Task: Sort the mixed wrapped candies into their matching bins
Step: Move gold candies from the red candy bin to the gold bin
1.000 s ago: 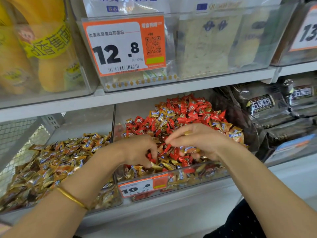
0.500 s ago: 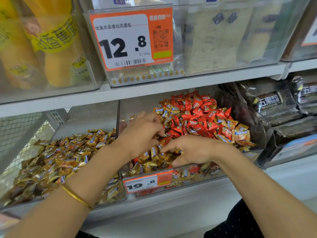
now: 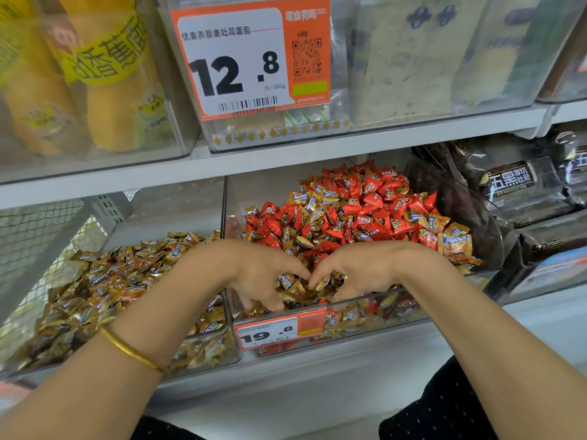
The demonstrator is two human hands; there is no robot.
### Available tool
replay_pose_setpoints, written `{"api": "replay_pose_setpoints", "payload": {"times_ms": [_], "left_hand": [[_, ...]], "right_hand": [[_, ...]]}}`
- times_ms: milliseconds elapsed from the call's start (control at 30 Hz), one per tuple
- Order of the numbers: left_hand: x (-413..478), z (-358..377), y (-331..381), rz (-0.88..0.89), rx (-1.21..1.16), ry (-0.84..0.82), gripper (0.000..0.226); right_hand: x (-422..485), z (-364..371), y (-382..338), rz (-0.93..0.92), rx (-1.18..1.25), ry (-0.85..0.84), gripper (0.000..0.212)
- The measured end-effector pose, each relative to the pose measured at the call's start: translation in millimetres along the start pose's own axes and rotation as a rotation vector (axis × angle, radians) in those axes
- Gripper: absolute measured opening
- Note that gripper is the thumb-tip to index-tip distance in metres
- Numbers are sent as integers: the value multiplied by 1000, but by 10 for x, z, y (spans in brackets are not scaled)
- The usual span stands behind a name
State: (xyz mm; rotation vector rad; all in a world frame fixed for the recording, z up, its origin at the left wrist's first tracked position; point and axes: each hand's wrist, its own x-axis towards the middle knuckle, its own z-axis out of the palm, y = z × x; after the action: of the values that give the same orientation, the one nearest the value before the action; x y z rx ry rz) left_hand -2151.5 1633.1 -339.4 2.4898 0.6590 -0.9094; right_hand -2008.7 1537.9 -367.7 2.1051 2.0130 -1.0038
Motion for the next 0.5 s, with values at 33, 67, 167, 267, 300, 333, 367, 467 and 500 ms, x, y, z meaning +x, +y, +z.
{"api": "replay_pose_setpoints", "payload": {"times_ms": [33, 67, 167, 267, 300, 333, 367, 467, 500], "left_hand": [[52, 24, -13, -10, 56, 13, 69], [106, 56, -28, -9, 117, 38, 70], [234, 162, -82, 15, 223, 161, 66], [280, 209, -93, 56, 191, 291, 53], [293, 208, -99, 76, 188, 328, 47], [297, 202, -106, 95, 176, 363, 41], [297, 189, -111, 113, 143, 395, 35], [292, 146, -108, 138, 69, 496, 25], [291, 135, -108, 139, 55, 528, 25]], "right_hand": [[16, 5, -22, 13, -23, 7, 53], [29, 13, -43, 22, -56, 26, 53], [48, 68, -90, 38, -109, 127, 50], [43, 123, -95, 77, -79, 248, 45], [44, 135, -88, 85, -61, 289, 42], [45, 138, -72, 85, -44, 325, 38], [49, 135, -47, 77, -15, 353, 33], [-24, 97, 19, 1, 260, 419, 19], [-63, 77, 42, -23, 374, 449, 16]]}}
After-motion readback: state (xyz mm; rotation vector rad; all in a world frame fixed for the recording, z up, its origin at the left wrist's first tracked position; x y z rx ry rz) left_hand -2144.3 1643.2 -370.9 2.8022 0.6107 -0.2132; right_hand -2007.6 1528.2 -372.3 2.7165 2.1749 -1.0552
